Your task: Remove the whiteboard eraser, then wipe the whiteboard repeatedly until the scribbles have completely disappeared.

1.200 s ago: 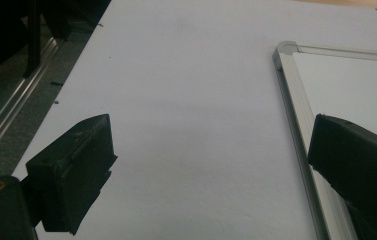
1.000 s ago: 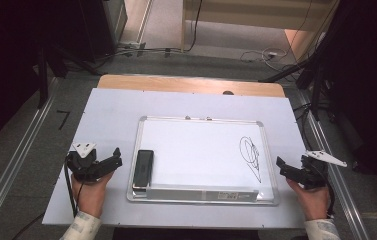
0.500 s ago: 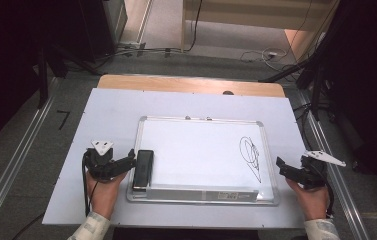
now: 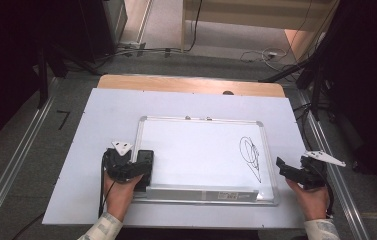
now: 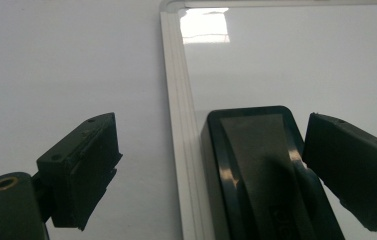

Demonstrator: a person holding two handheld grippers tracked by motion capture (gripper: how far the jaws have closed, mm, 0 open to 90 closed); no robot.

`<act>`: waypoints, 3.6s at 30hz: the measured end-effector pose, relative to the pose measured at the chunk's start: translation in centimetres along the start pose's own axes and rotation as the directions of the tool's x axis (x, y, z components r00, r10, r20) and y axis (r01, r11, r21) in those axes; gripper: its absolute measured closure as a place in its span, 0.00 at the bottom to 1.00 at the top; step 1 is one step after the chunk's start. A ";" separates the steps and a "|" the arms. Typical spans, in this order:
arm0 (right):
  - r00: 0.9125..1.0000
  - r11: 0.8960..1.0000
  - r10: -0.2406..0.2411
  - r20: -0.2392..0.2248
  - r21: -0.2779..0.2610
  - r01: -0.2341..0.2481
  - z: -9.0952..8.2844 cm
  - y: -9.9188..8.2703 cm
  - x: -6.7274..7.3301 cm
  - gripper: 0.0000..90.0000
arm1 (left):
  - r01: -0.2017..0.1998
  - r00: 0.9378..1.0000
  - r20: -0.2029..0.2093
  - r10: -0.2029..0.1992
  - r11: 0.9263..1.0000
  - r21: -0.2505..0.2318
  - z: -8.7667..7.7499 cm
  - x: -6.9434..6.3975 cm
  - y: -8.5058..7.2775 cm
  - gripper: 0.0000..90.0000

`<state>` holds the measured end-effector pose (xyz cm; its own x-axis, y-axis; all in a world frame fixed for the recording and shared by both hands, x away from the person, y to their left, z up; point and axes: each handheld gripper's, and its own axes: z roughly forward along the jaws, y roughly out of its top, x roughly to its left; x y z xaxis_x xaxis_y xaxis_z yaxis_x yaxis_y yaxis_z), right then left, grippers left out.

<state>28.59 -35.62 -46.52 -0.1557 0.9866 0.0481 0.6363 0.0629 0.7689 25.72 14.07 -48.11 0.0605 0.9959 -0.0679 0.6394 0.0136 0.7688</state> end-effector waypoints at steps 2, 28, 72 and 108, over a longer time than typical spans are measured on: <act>1.000 1.000 0.001 -0.003 -0.001 -0.001 0.0 0.0 0.0 0.11 | -0.005 1.000 0.005 0.005 1.000 0.005 0.1 -0.2 -0.1 0.12; 1.000 1.000 0.006 -0.002 0.005 -0.006 0.0 0.0 -0.1 0.12 | -0.082 0.993 0.092 0.077 0.995 0.052 0.9 -1.5 -0.5 0.41; 1.000 1.000 0.010 0.002 0.007 -0.010 0.0 0.0 -0.1 0.12 | -0.073 0.991 0.113 0.079 0.996 -0.052 -0.5 -0.9 0.5 0.44; 1.000 1.000 0.007 -0.009 0.003 -0.007 0.1 0.2 -0.1 0.13 | -0.144 0.966 0.209 0.153 0.988 -0.058 0.9 -7.2 4.4 0.43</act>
<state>28.75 -35.67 -46.45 -0.1580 0.9856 0.0595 0.6398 0.0562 0.7665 28.75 6.88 -44.77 0.3161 0.9453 -0.0806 0.5785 -0.1248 0.8061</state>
